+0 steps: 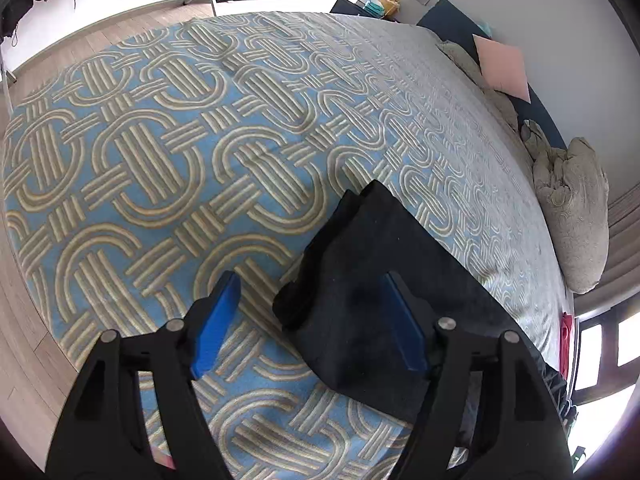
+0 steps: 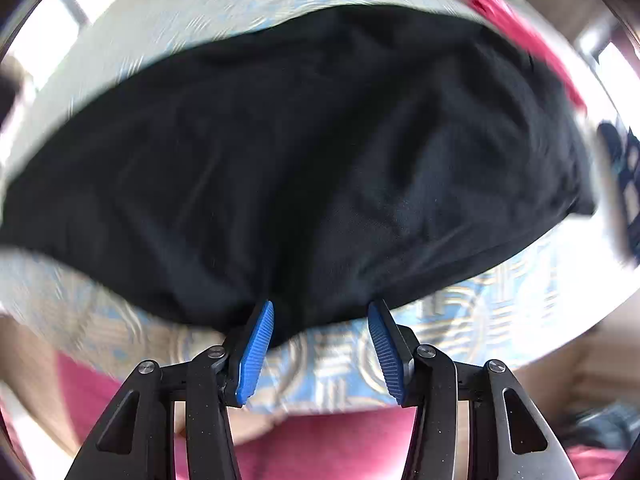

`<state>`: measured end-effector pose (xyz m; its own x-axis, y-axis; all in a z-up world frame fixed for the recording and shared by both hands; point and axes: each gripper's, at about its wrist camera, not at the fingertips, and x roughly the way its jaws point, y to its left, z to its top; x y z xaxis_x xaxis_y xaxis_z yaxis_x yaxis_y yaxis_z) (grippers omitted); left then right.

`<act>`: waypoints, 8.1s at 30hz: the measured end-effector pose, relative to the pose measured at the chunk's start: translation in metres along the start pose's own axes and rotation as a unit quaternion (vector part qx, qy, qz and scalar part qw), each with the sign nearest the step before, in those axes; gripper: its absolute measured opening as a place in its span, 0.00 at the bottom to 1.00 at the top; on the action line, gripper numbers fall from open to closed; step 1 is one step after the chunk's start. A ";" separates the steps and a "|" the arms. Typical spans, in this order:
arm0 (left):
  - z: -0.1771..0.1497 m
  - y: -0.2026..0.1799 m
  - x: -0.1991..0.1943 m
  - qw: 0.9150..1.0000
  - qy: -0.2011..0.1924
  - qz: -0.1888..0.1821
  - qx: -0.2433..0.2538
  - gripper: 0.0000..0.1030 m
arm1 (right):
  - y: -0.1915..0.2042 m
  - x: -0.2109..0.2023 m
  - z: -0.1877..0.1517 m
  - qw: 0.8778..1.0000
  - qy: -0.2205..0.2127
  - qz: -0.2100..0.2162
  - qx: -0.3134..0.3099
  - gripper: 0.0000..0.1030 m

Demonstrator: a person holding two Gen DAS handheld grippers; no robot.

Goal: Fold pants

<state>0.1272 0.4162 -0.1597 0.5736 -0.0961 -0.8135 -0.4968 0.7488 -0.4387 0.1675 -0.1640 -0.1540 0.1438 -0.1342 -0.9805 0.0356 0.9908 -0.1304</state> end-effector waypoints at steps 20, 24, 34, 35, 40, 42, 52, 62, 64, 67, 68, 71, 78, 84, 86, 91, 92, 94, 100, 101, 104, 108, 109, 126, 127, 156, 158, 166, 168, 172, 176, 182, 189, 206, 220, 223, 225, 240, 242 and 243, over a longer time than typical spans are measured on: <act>0.002 -0.011 0.019 1.000 0.015 -0.013 0.014 0.74 | 0.171 -0.021 0.006 0.966 -0.042 0.090 -0.239 0.49; -0.002 -0.017 0.019 0.999 0.018 -0.013 0.032 0.74 | 0.166 -0.057 0.054 0.967 -0.087 0.174 -0.163 0.49; -0.001 -0.015 0.017 0.999 0.016 -0.034 0.014 0.14 | 0.273 -0.007 0.158 0.907 0.024 0.416 -0.057 0.49; 0.000 -0.012 0.015 0.999 0.008 -0.040 0.003 0.14 | 0.284 0.007 0.157 0.907 0.043 0.415 -0.053 0.49; 0.004 -0.029 -0.003 0.999 -0.021 -0.041 0.026 0.14 | 0.282 0.045 0.149 0.907 0.087 0.411 0.007 0.44; 0.005 -0.047 -0.013 0.997 -0.032 -0.045 0.049 0.14 | 0.264 0.034 0.148 0.905 0.085 0.415 0.021 0.44; -0.045 -0.199 -0.043 0.967 -0.036 -0.095 0.234 0.14 | 0.115 -0.014 0.088 0.936 -0.044 0.345 0.053 0.45; -0.155 -0.322 -0.012 0.938 0.049 -0.158 0.306 0.14 | 0.037 0.008 0.045 0.920 -0.064 0.361 0.140 0.45; -0.177 -0.335 0.002 0.936 0.076 -0.169 0.299 0.14 | 0.017 0.013 0.034 0.913 -0.067 0.370 0.157 0.45; -0.216 -0.351 0.022 0.930 0.112 -0.159 0.313 0.15 | -0.014 0.022 0.023 0.903 -0.066 0.383 0.181 0.45; -0.229 -0.355 0.029 0.928 0.122 -0.150 0.319 0.16 | -0.032 0.028 0.019 0.899 -0.063 0.389 0.190 0.45; -0.246 -0.351 0.038 0.923 0.145 -0.142 0.327 0.22 | -0.043 0.036 0.015 0.891 -0.059 0.400 0.206 0.45; -0.233 -0.327 -0.006 0.914 0.126 -0.151 0.355 0.55 | -0.047 0.031 0.025 0.892 -0.059 0.411 0.176 0.51; -0.192 -0.247 -0.039 0.939 0.053 -0.065 0.333 0.57 | -0.004 0.010 0.057 0.909 -0.054 0.399 0.109 0.60; -0.181 -0.217 -0.038 0.949 0.060 -0.058 0.305 0.58 | 0.009 0.013 0.071 0.914 -0.043 0.394 0.089 0.61; -0.176 -0.170 -0.020 0.958 0.092 -0.044 0.269 0.58 | 0.038 0.027 0.110 0.934 -0.026 0.355 0.034 0.65; -0.176 -0.167 -0.017 0.958 0.095 -0.046 0.265 0.58 | 0.043 0.030 0.117 0.936 -0.024 0.351 0.025 0.65; -0.178 -0.162 -0.010 0.958 0.105 -0.065 0.258 0.59 | 0.053 0.032 0.133 0.936 -0.025 0.352 0.011 0.66; -0.177 -0.166 0.008 0.951 0.110 -0.074 0.278 0.63 | 0.073 0.035 0.163 0.947 -0.029 0.320 -0.019 0.57; -0.176 -0.168 0.008 0.951 0.105 -0.078 0.279 0.62 | 0.081 0.035 0.166 0.954 -0.025 0.298 -0.025 0.20; -0.172 -0.174 0.013 0.948 0.104 -0.099 0.285 0.26 | 0.085 0.026 0.167 0.954 -0.015 0.300 -0.017 0.07; -0.172 -0.186 0.004 0.940 0.085 -0.097 0.316 0.16 | 0.082 -0.022 0.166 0.953 -0.077 0.293 -0.012 0.06; -0.173 -0.190 -0.001 0.937 0.076 -0.097 0.328 0.16 | 0.078 -0.037 0.165 0.950 -0.096 0.296 -0.010 0.06; -0.186 -0.191 0.018 0.927 0.106 -0.075 0.353 0.49 | 0.042 -0.011 0.173 0.997 -0.062 0.024 0.027 0.28; -0.187 -0.190 0.016 0.928 0.101 -0.075 0.350 0.55 | 0.046 -0.023 0.176 0.997 -0.080 0.000 0.020 0.28; -0.171 -0.146 -0.003 0.922 0.106 -0.110 0.355 0.05 | 0.206 -0.019 0.219 0.968 -0.021 0.163 -0.192 0.04; -0.175 -0.144 -0.007 0.922 0.103 -0.100 0.358 0.05 | 0.196 -0.034 0.184 0.958 -0.040 0.159 -0.236 0.08; -0.156 -0.137 -0.032 0.940 0.082 -0.073 0.322 0.07 | 0.103 0.005 0.050 0.953 -0.016 0.264 -0.150 0.22; -0.152 -0.154 -0.038 0.938 0.066 -0.076 0.331 0.11 | 0.083 0.002 0.032 0.953 0.005 0.277 -0.124 0.22; -0.153 -0.202 -0.043 0.921 0.036 -0.097 0.374 0.43 | 0.038 -0.008 0.017 0.957 -0.022 0.286 -0.046 0.22; -0.167 -0.252 -0.023 0.906 0.057 -0.132 0.398 0.63 | -0.009 -0.012 0.003 0.963 -0.051 0.265 0.024 0.24; -0.226 -0.277 0.041 0.874 0.042 -0.051 0.481 0.67 | -0.068 0.015 -0.034 0.956 -0.058 0.263 0.115 0.25; -0.235 -0.305 0.015 0.854 0.050 -0.058 0.514 0.66 | -0.148 0.015 -0.051 0.940 -0.090 0.245 0.219 0.28; -0.247 -0.369 0.054 0.880 0.126 -0.064 0.453 0.66 | -0.304 0.060 -0.047 0.815 -0.157 0.326 0.452 0.83; -0.183 -0.290 0.011 0.936 0.092 -0.057 0.334 0.66 | -0.255 -0.050 0.008 0.895 -0.289 0.181 0.289 0.14; -0.163 -0.266 0.001 0.947 0.080 -0.051 0.308 0.66 | -0.210 -0.086 0.022 0.905 -0.315 0.170 0.231 0.14; -0.149 -0.251 -0.007 0.954 0.060 -0.044 0.291 0.66 | -0.171 -0.112 0.030 0.911 -0.328 0.170 0.184 0.14; -0.112 -0.124 -0.021 0.983 0.042 -0.042 0.176 0.66 | 0.230 -0.071 0.016 0.929 -0.254 0.076 -0.259 0.15; -0.113 -0.112 -0.024 0.982 0.044 -0.043 0.177 0.66 | 0.249 -0.035 0.014 0.932 -0.223 0.043 -0.284 0.17; -0.114 -0.109 -0.024 0.982 0.045 -0.043 0.180 0.66 | 0.255 -0.024 0.009 0.930 -0.217 0.031 -0.294 0.19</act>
<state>0.0937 0.2621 -0.1356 0.5356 -0.2143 -0.8168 -0.1783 0.9168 -0.3575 0.1822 0.0918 -0.1623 0.5181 0.0553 -0.8535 -0.5151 0.8168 -0.2597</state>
